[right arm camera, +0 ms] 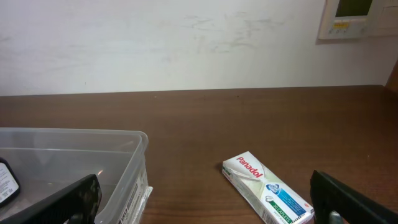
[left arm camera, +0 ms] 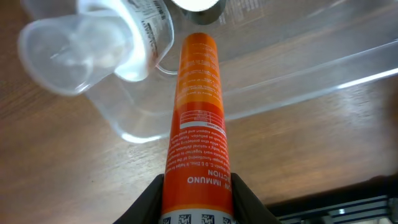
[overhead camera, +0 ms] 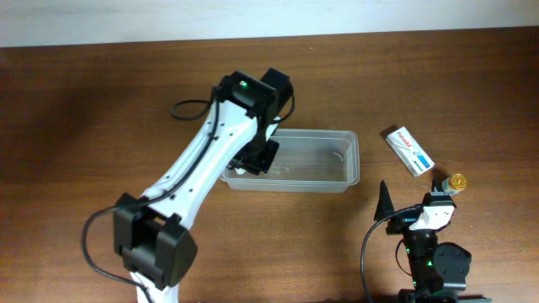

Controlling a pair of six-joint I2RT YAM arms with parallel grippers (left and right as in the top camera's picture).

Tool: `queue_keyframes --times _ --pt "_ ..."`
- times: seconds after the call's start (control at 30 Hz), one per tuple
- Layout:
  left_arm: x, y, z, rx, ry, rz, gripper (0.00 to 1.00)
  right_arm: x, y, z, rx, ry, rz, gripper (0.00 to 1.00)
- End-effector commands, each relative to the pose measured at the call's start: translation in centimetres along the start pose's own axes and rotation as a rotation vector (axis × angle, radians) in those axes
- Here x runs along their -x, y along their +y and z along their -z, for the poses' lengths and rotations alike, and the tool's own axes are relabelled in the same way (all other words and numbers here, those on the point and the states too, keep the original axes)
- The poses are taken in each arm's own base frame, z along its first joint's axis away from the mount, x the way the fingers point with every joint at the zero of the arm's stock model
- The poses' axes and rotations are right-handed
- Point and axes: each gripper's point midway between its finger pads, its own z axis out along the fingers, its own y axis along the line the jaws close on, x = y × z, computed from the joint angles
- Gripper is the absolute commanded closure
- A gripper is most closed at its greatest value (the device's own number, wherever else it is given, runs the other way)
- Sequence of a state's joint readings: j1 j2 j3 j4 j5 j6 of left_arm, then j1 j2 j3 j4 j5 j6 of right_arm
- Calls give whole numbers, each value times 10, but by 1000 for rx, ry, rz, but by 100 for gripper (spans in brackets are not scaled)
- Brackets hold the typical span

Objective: Pack container
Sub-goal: 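Lift the orange tube and carry it over the container, then lower the orange tube into the container with the left gripper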

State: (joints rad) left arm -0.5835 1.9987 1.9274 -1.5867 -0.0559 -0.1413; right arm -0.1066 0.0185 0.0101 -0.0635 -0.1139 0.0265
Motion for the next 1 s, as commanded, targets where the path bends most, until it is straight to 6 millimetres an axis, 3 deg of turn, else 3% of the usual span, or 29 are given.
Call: queue_keyframes --times 0.0,0.23,0.97 --pt "3 4 -1 30 2 -48 76 -3 -1 0 -4 8 -8 2" --pt "7 11 -9 78 19 -93 76 -3 -1 0 -4 8 -8 2" --pt "15 -4 -17 78 6 -151 76 -3 -1 0 -4 8 -8 2"
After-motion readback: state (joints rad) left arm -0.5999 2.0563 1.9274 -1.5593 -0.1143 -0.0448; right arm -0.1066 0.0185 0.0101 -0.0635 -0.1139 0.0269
